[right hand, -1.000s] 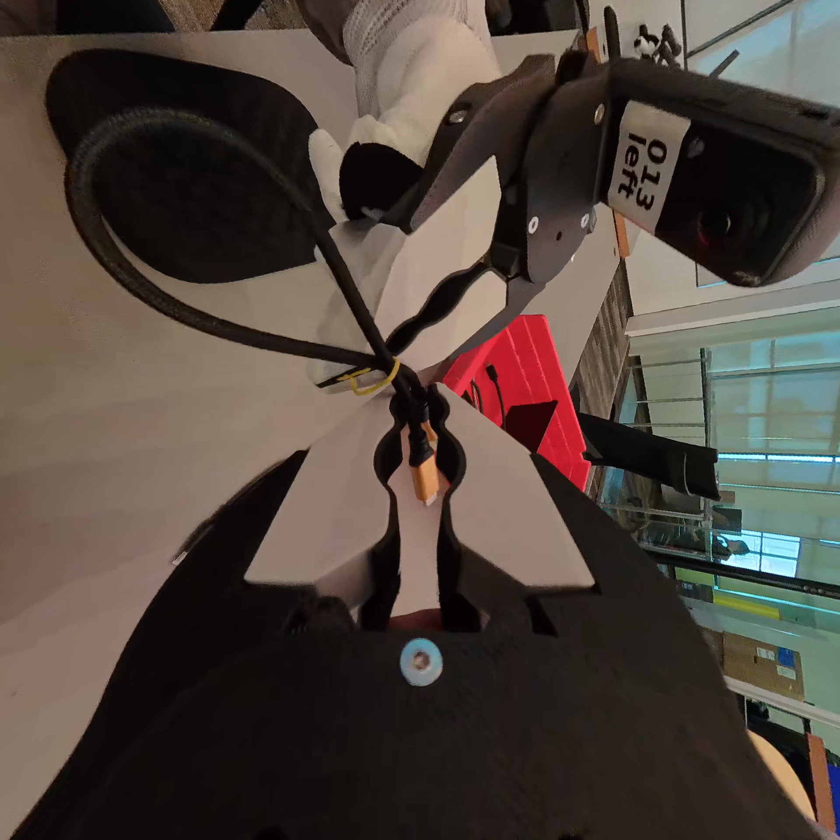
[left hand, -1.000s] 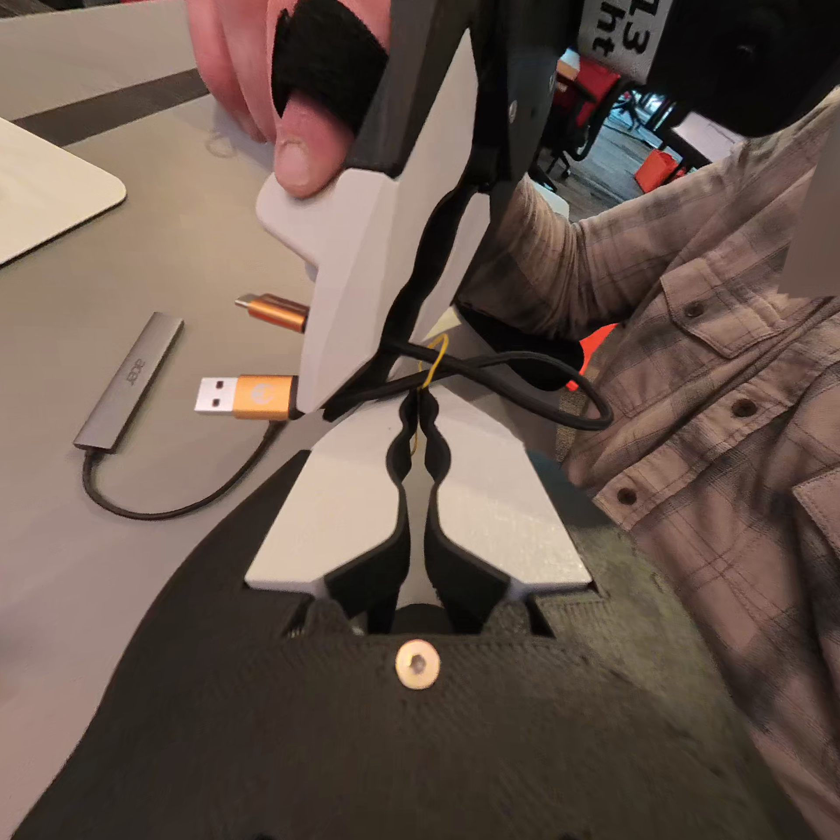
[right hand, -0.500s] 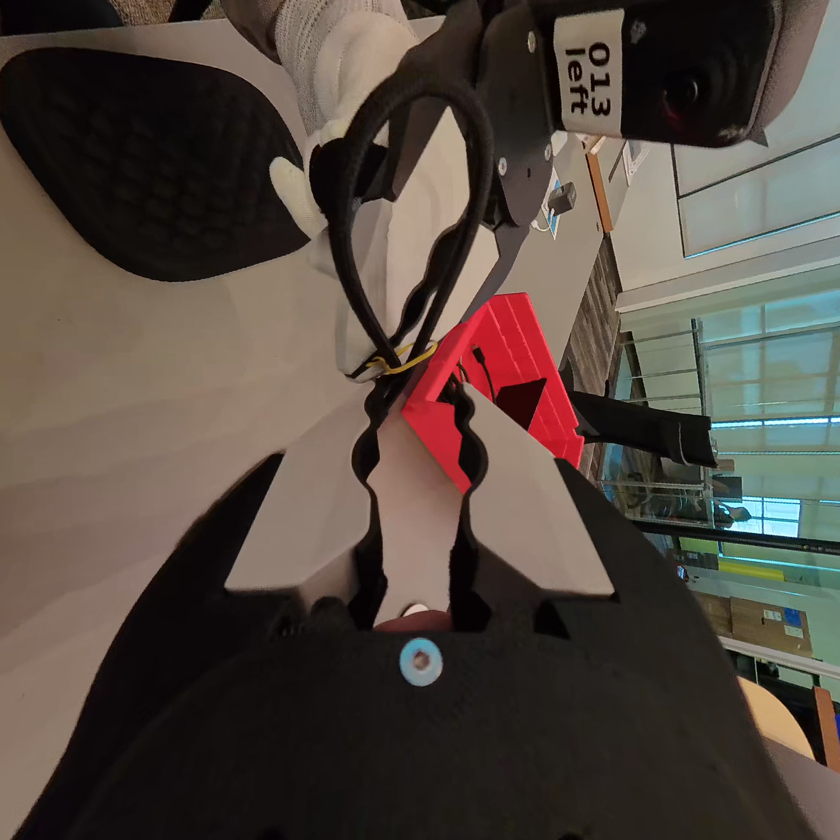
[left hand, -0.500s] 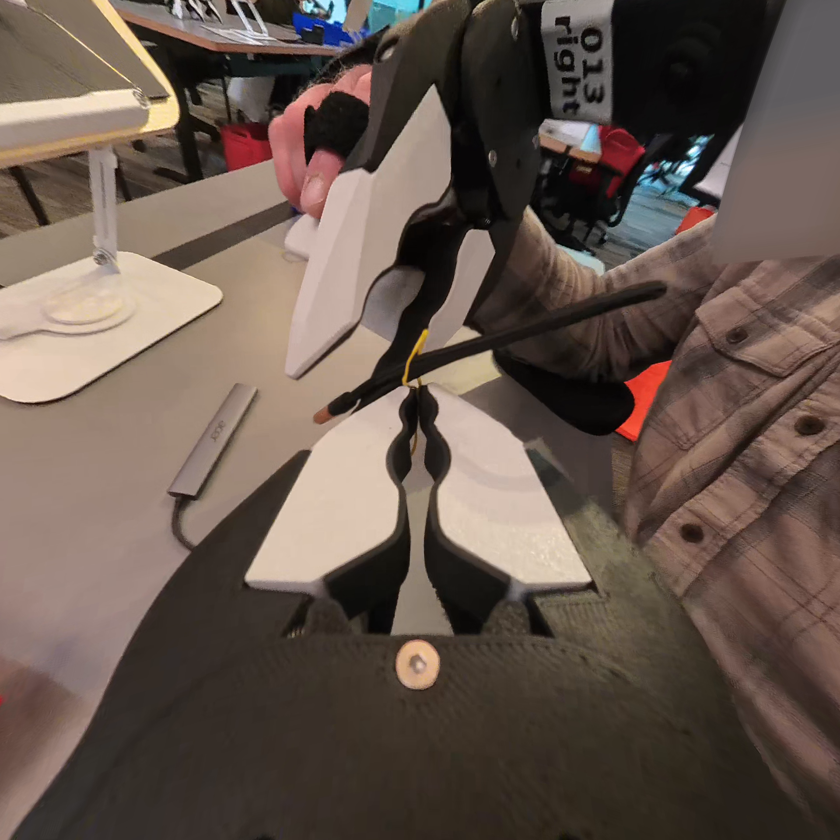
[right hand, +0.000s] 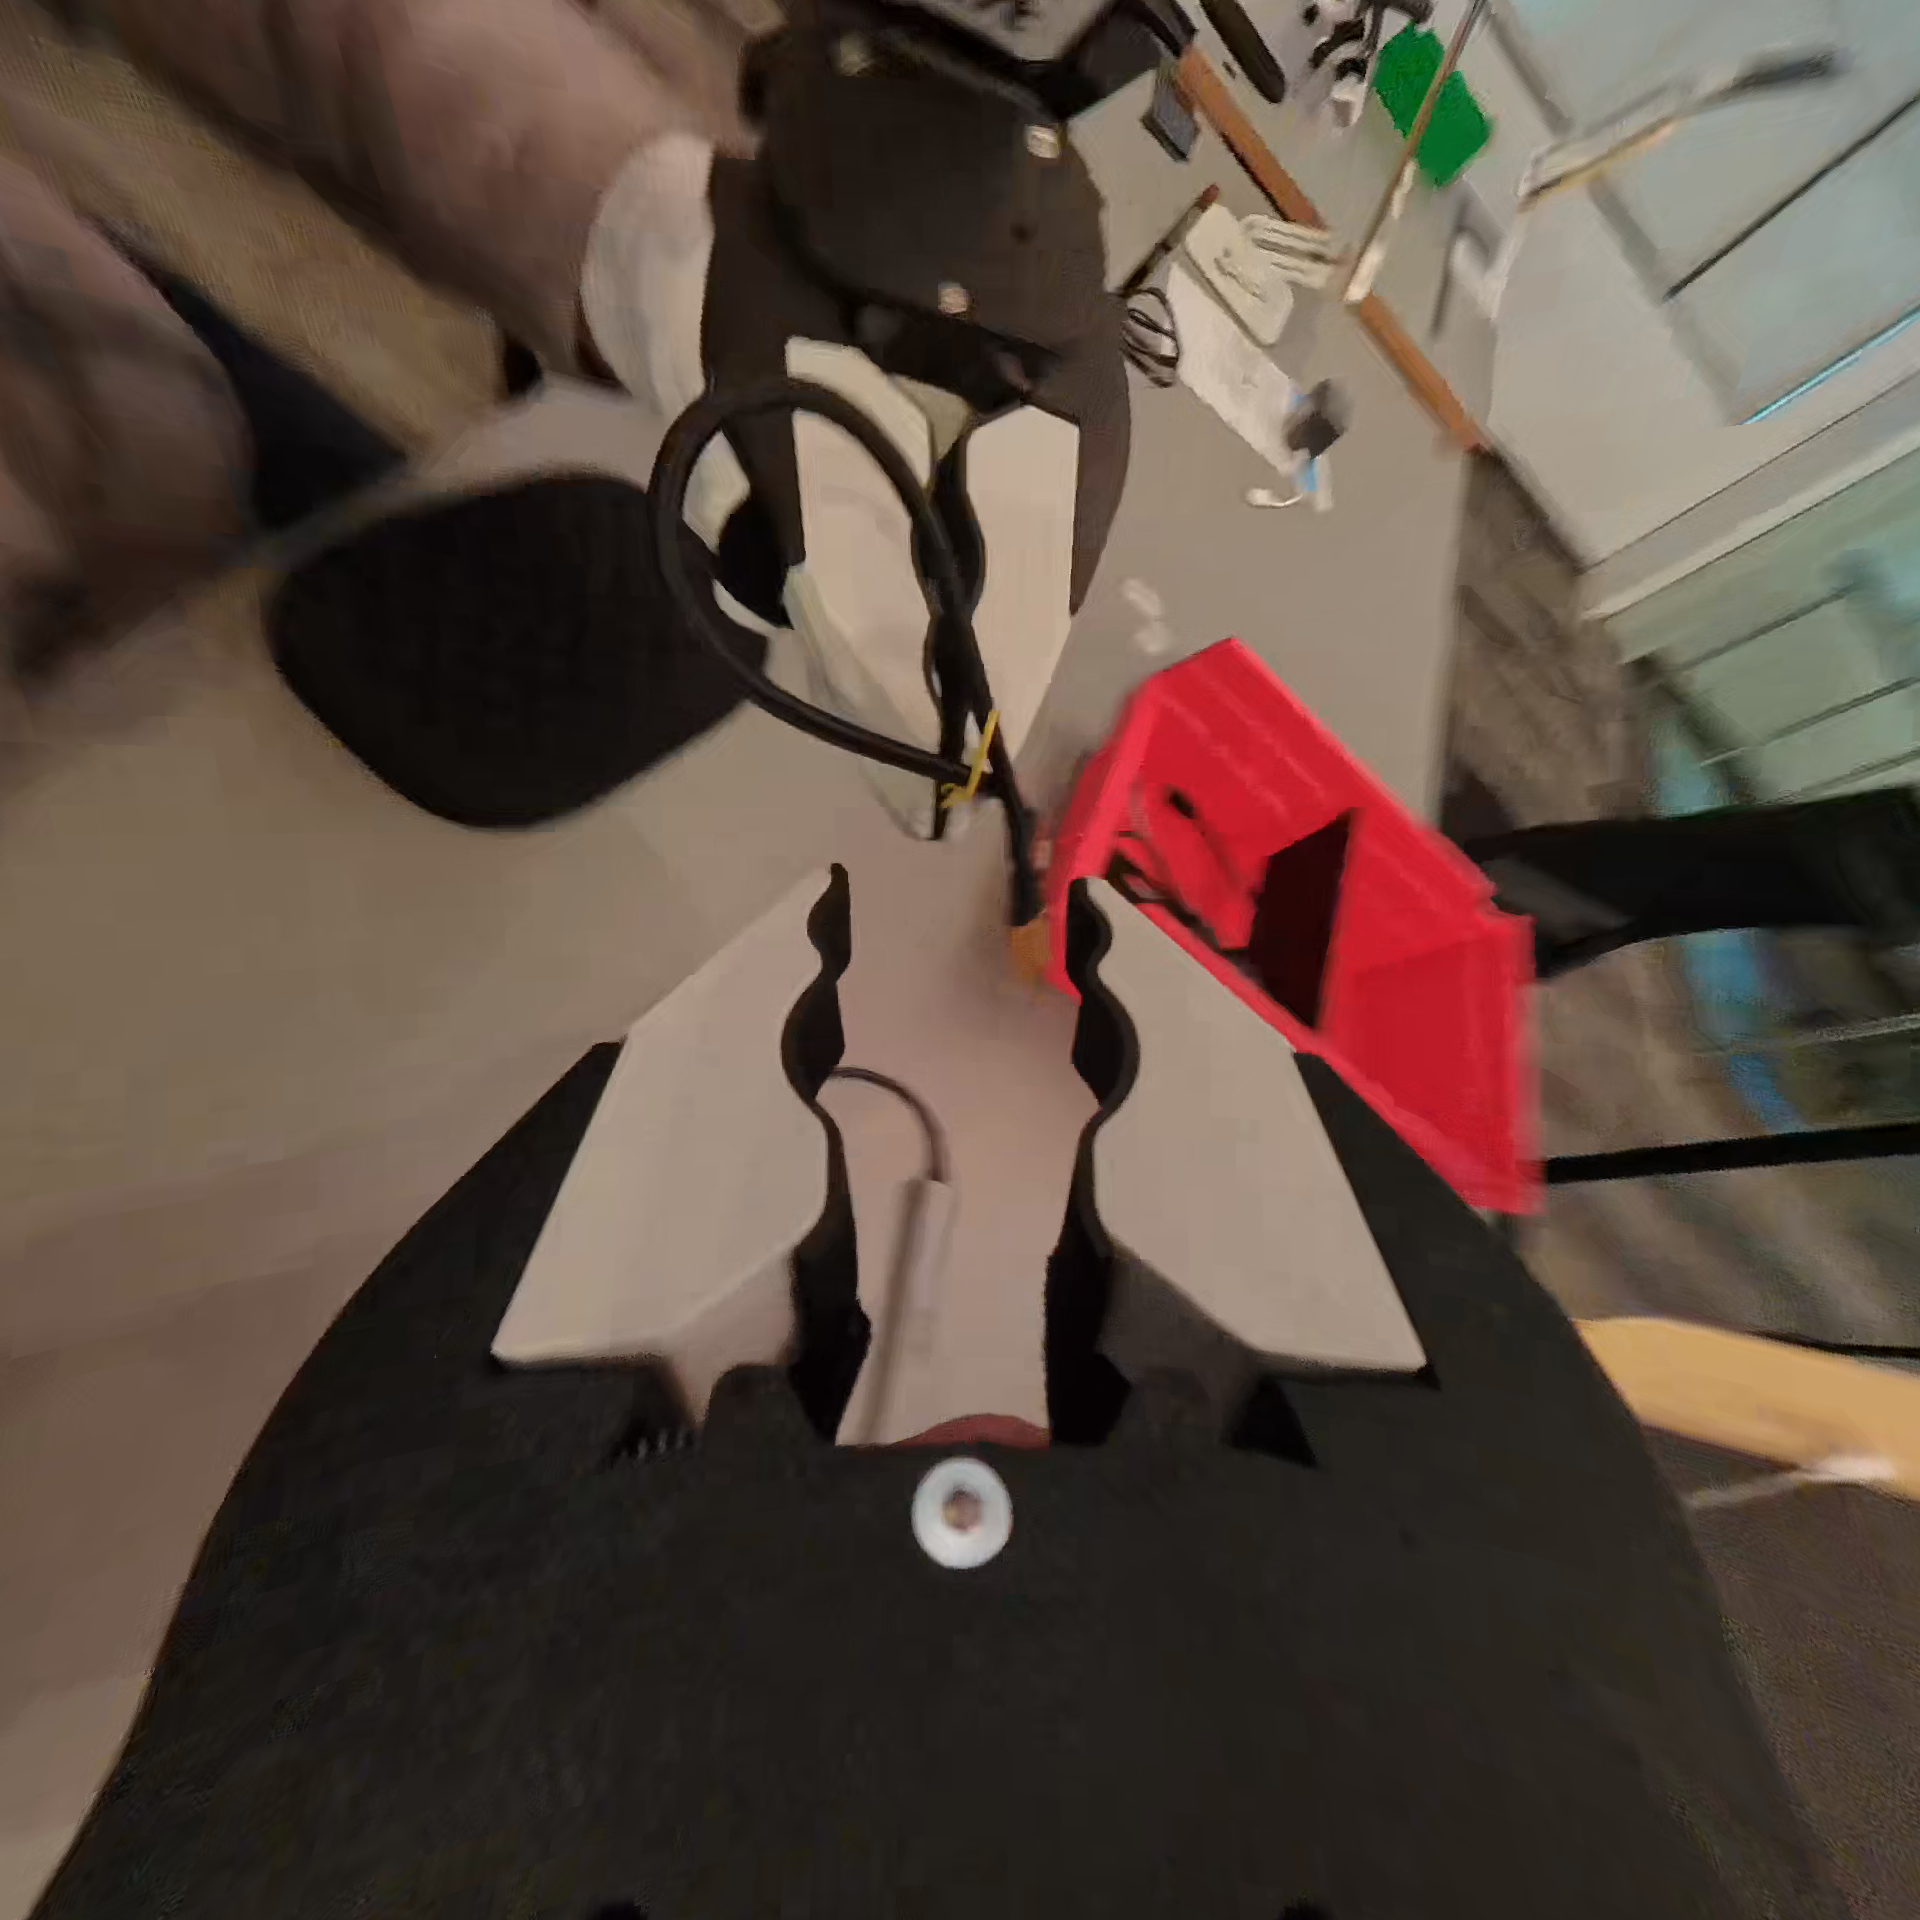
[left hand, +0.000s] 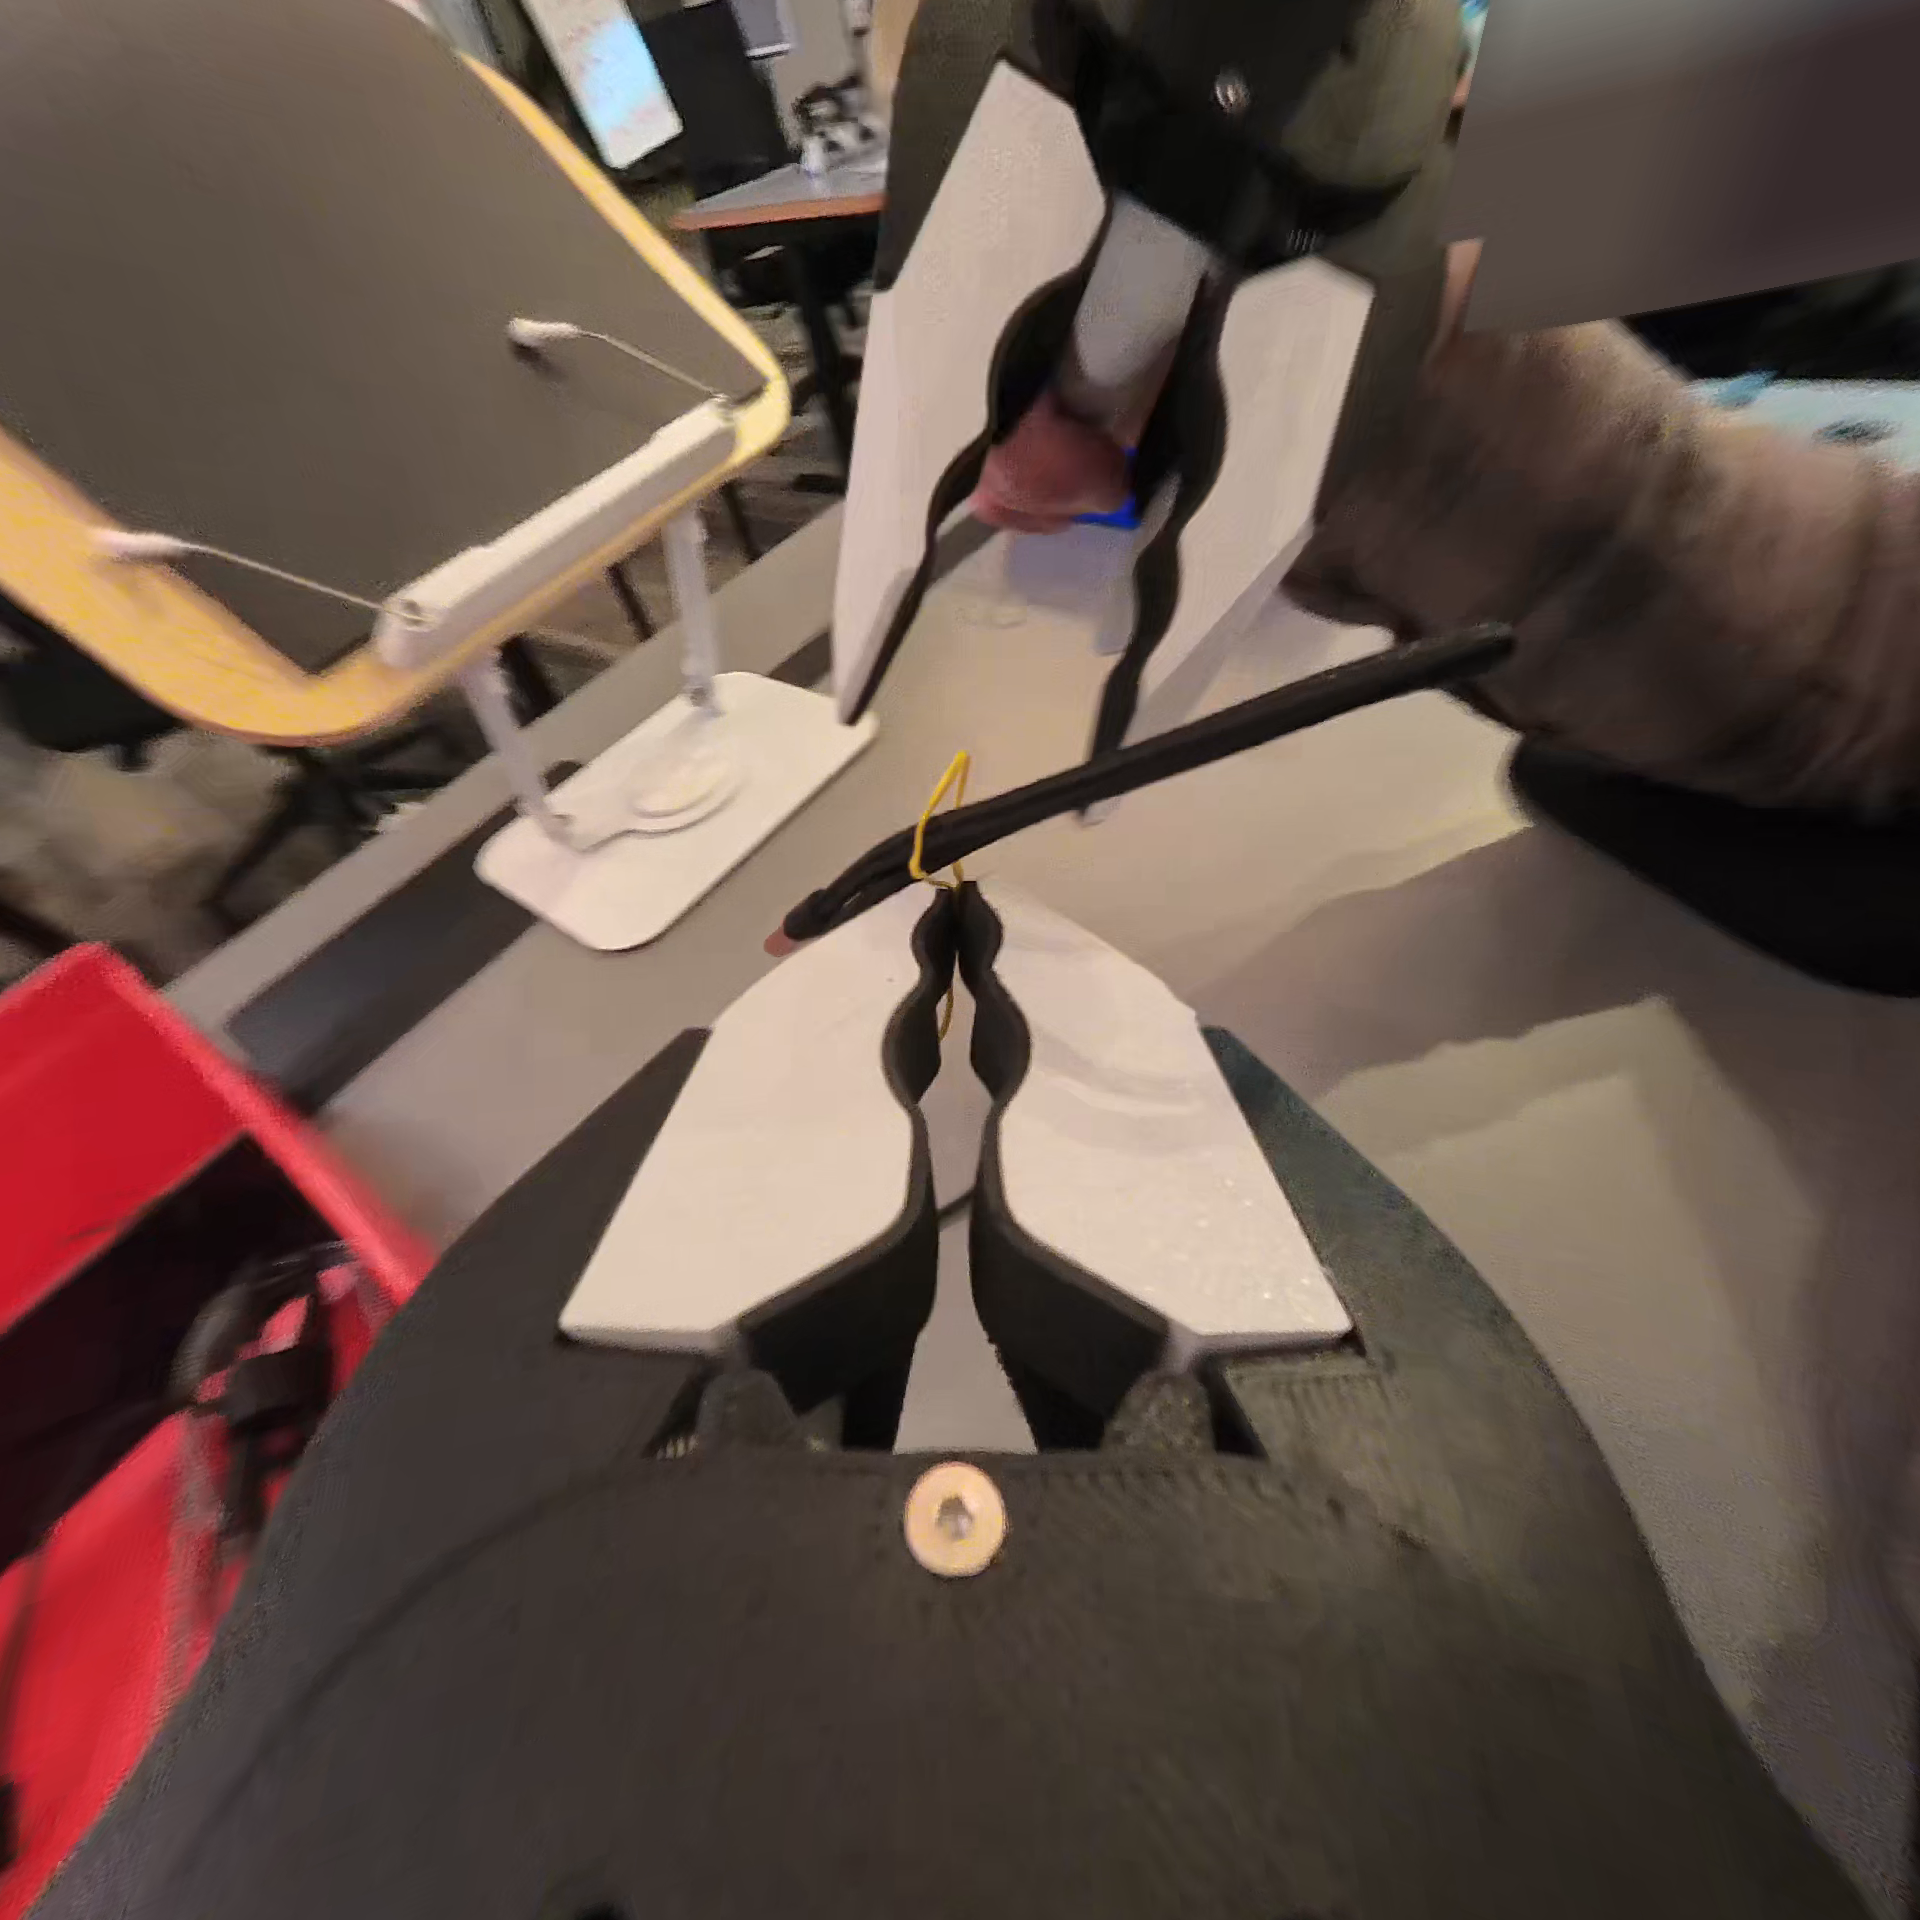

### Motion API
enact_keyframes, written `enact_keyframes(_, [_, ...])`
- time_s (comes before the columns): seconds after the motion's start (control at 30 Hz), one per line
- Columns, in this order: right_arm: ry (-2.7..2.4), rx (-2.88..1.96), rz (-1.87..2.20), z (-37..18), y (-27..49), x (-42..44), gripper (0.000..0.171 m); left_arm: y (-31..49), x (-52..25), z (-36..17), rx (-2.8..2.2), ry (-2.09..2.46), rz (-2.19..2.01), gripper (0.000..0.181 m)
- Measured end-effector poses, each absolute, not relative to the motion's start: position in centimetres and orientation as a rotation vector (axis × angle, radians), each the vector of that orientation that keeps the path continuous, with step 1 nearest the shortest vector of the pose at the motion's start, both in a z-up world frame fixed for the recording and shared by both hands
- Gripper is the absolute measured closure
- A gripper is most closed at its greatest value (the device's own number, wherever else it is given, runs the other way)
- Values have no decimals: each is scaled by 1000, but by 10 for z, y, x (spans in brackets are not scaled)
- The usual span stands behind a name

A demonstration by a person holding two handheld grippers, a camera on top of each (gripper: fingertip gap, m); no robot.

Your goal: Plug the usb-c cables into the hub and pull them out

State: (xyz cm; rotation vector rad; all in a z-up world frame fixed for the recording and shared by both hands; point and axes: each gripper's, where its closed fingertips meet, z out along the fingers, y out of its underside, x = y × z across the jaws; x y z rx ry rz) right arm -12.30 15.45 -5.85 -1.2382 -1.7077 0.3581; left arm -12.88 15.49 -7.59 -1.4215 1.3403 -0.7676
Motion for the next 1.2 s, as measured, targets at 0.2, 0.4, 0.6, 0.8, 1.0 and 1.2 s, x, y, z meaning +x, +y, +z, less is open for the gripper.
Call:
enact_keyframes(0.2, [-1394, -1705, 1149, -57, 152, -118, 101, 178, -131, -74, -1327, 1362, -213, 180])
enact_keyframes(0.4, [-1187, -1721, 1519, -50, 159, -128, 112, 191, -130, -81, -1253, 1379, 124, 180])
enact_keyframes(0.6, [-1155, -1796, 1546, -65, 164, -138, 132, 195, -131, -88, -1194, 1402, 323, 180])
enact_keyframes(0.8, [-1111, -1736, 1598, -64, 173, -141, 146, 197, -135, -86, -1168, 1401, 395, 180])
enact_keyframes(1.0, [-1185, -1681, 1444, -69, 176, -145, 169, 195, -132, -97, -1161, 1463, 464, 180])
enact_keyframes(1.2, [-1343, -1593, 1295, -71, 167, -143, 171, 192, -132, -98, -1256, 1466, 298, 180])
